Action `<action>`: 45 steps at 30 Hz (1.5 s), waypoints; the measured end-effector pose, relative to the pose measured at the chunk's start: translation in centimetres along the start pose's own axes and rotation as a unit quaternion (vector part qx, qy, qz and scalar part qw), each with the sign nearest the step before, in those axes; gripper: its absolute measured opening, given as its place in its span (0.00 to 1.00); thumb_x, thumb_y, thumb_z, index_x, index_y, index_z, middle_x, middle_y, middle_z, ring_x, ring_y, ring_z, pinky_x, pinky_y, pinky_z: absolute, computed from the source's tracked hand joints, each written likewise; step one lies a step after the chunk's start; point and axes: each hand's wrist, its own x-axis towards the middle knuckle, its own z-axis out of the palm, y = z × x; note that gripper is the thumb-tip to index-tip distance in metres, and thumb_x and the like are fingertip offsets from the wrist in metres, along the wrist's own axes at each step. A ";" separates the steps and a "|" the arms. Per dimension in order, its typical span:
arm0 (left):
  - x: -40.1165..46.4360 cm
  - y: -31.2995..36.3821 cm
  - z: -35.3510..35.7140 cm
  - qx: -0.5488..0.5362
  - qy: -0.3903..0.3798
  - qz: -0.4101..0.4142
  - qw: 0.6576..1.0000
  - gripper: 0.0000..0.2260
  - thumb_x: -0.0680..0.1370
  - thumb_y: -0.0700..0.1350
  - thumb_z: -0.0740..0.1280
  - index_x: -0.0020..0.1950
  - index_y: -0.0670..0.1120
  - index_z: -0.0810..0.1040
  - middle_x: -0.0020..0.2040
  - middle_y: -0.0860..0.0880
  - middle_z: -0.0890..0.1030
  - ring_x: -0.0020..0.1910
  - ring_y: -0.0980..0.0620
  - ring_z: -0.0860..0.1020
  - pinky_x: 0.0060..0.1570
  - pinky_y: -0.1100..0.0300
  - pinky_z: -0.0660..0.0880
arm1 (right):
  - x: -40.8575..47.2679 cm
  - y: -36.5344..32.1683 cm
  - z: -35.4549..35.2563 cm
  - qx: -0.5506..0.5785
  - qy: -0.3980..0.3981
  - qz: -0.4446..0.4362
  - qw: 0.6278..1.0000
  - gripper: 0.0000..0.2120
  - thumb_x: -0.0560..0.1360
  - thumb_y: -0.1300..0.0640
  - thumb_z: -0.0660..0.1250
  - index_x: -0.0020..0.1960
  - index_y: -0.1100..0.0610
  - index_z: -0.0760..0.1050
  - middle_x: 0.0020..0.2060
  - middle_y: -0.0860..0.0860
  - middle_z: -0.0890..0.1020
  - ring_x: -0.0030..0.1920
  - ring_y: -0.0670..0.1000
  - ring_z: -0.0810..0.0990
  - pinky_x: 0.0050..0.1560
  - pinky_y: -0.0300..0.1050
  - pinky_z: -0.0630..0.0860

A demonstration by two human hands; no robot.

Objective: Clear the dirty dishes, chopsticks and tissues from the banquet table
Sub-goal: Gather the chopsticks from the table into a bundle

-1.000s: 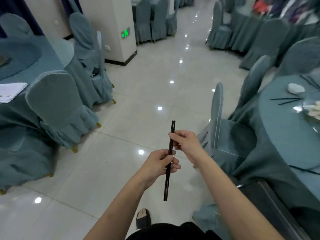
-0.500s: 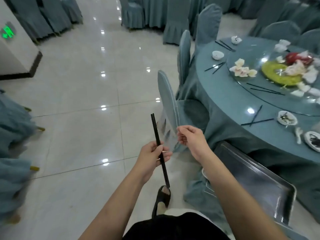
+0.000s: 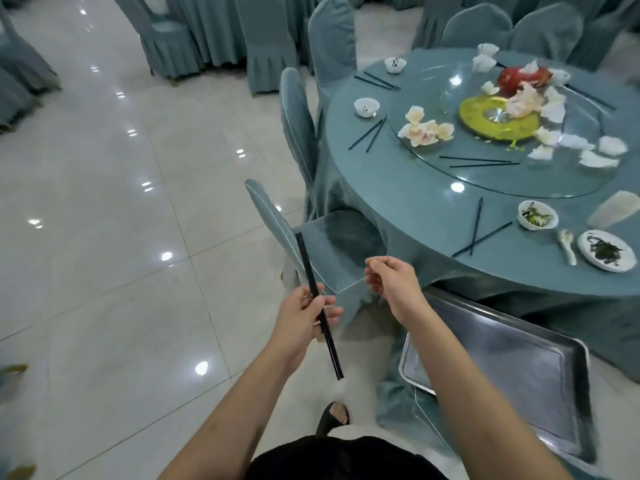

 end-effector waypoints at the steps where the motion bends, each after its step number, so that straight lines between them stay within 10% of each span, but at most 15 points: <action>1: 1.1 0.3 0.8 0.003 -0.005 -0.002 1.000 0.10 0.85 0.36 0.60 0.66 0.39 0.72 0.55 0.38 0.81 0.48 0.44 0.85 0.56 0.47 0.83 | 0.8 -0.1 -0.5 0.003 0.011 -0.001 1.000 0.06 0.81 0.60 0.67 0.52 0.61 0.83 0.42 0.55 0.83 0.42 0.52 0.81 0.43 0.44 0.78; 17: 15.1 4.0 12.2 0.034 -0.135 -0.084 0.987 0.10 0.85 0.34 0.60 0.65 0.41 0.74 0.54 0.39 0.82 0.46 0.45 0.85 0.49 0.54 0.84 | 11.1 0.3 -10.0 0.063 0.238 0.034 0.969 0.04 0.80 0.61 0.68 0.47 0.59 0.80 0.39 0.56 0.82 0.38 0.52 0.80 0.36 0.43 0.76; 26: 24.3 7.0 17.6 0.052 -0.213 -0.138 0.966 0.10 0.85 0.34 0.61 0.65 0.38 0.73 0.57 0.38 0.82 0.52 0.42 0.84 0.56 0.47 0.81 | 17.8 -0.4 -13.4 -0.061 0.371 0.068 0.924 0.06 0.77 0.55 0.66 0.44 0.54 0.81 0.38 0.51 0.85 0.42 0.55 0.83 0.48 0.53 0.81; 38: 32.3 7.0 23.4 0.106 -0.207 -0.181 0.956 0.12 0.85 0.35 0.60 0.69 0.38 0.71 0.59 0.38 0.81 0.51 0.43 0.84 0.56 0.48 0.82 | 27.0 0.0 -18.5 -0.116 0.443 0.118 0.881 0.07 0.79 0.58 0.69 0.54 0.60 0.81 0.43 0.51 0.81 0.44 0.54 0.78 0.48 0.42 0.70; 45: 35.6 6.7 27.7 0.115 -0.193 -0.181 0.957 0.10 0.85 0.35 0.60 0.65 0.40 0.73 0.58 0.39 0.81 0.50 0.45 0.85 0.54 0.50 0.83 | 31.9 2.8 -22.2 -0.147 0.423 0.192 0.874 0.20 0.73 0.52 0.77 0.59 0.61 0.78 0.54 0.59 0.82 0.54 0.62 0.81 0.58 0.52 0.76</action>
